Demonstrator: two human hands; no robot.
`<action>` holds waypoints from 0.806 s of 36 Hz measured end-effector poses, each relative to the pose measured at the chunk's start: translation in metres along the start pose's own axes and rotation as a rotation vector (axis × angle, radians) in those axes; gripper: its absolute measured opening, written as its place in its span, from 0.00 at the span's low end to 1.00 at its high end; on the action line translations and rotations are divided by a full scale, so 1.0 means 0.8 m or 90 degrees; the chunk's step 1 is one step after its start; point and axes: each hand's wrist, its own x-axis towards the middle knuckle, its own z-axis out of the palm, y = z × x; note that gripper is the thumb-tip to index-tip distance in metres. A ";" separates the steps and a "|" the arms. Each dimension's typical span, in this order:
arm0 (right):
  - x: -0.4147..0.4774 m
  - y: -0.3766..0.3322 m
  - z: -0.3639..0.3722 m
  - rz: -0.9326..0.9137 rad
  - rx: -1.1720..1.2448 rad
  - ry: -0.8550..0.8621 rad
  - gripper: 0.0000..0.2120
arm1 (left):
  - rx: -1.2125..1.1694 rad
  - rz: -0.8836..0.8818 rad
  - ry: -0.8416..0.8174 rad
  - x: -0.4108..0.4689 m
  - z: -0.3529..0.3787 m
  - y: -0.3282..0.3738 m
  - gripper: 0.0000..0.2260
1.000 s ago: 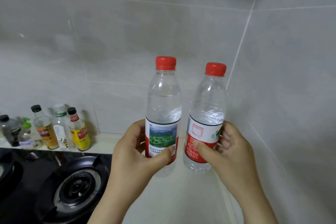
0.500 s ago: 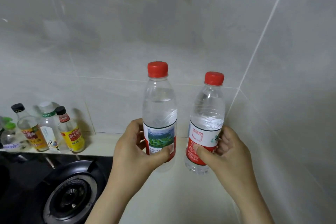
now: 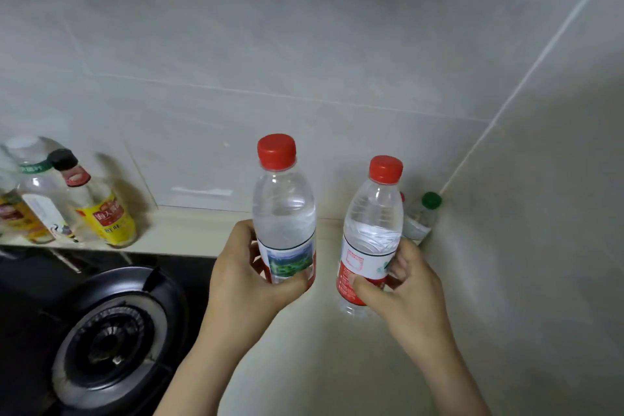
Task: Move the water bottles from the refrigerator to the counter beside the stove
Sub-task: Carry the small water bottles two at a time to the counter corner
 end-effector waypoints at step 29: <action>0.122 0.137 0.082 0.048 -0.020 0.003 0.25 | 0.032 -0.155 -0.001 0.040 0.029 -0.151 0.26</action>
